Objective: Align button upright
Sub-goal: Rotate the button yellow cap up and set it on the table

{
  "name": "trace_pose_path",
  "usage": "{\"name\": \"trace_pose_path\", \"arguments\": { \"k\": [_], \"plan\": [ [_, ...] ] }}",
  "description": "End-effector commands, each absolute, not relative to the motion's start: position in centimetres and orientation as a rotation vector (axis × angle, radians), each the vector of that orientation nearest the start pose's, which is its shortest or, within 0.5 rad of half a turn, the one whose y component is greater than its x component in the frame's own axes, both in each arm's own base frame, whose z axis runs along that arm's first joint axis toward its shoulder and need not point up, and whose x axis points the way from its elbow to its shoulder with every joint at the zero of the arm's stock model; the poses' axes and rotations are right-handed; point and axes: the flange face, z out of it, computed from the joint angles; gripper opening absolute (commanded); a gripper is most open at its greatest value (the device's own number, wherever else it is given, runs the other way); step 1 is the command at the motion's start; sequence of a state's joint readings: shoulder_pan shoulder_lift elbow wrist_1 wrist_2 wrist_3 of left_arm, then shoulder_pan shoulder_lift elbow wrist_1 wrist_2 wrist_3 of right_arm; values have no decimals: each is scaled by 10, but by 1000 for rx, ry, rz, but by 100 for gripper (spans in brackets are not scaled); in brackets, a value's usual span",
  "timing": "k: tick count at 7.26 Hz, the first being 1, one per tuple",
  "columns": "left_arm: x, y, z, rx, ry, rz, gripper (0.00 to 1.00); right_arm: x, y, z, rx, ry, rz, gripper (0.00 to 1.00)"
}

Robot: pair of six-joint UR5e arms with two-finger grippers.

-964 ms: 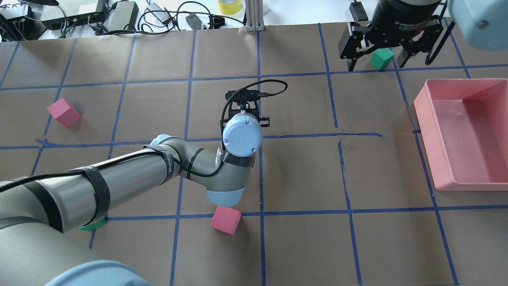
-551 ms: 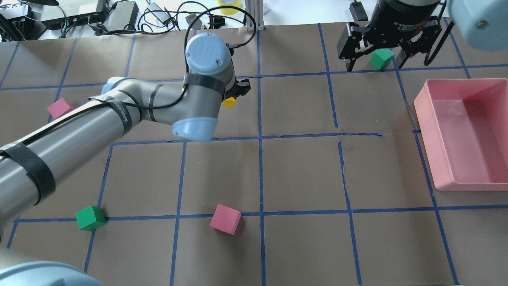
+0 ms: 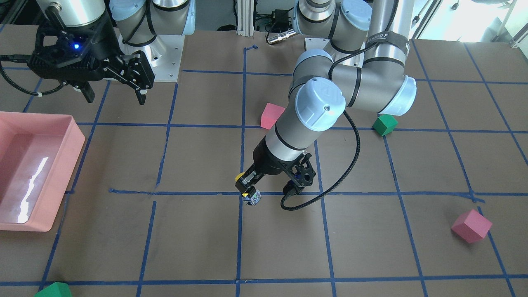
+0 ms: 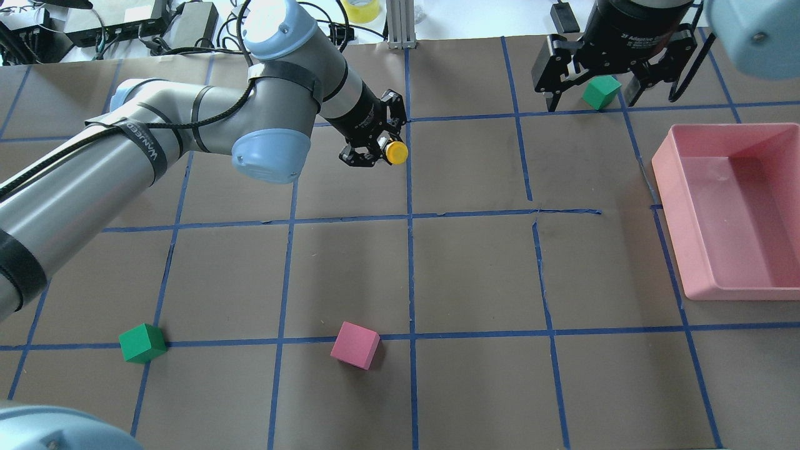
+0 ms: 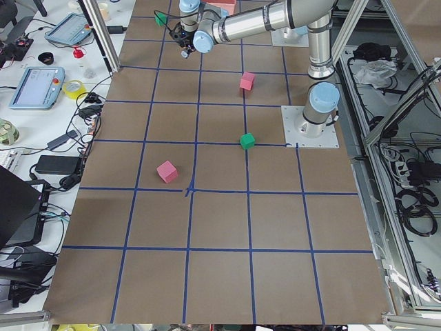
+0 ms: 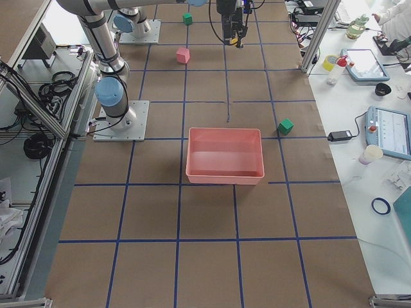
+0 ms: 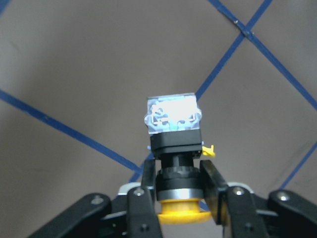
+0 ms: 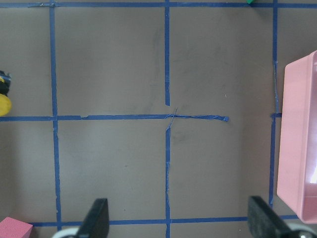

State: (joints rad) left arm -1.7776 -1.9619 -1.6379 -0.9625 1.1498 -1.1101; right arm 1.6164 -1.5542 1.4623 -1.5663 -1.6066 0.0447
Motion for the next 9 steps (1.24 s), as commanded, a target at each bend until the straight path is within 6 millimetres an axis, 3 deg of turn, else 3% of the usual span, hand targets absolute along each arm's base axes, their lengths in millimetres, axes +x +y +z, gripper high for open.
{"name": "trace_pose_path", "arguments": {
  "k": [1,2,3,5,6,7,8,9],
  "plan": [
    [-283,-565,264,-1841,3073,961,0,154,-499,534,9,3157,-145,100],
    [-249,-574,254,-1960,2944,1111,0,153,-499,534,4,3162,-145,100],
    [-240,-581,239,-1994,2896,1180,0,154,-499,533,7,3162,-143,100],
    [-243,-585,215,-2105,2739,1338,0,154,-499,534,2,3162,-143,100],
    [-243,-583,188,-2064,2744,1363,0,155,-499,532,4,3159,-138,100],
    [-241,-583,177,-2040,2740,1347,12,154,-499,532,7,3161,-138,100],
    [-242,-582,170,-2040,2729,1361,34,154,-499,532,9,3160,-138,100],
    [-242,-582,162,-2044,2711,1384,34,155,-499,532,7,3160,-138,100]
  ]
}}
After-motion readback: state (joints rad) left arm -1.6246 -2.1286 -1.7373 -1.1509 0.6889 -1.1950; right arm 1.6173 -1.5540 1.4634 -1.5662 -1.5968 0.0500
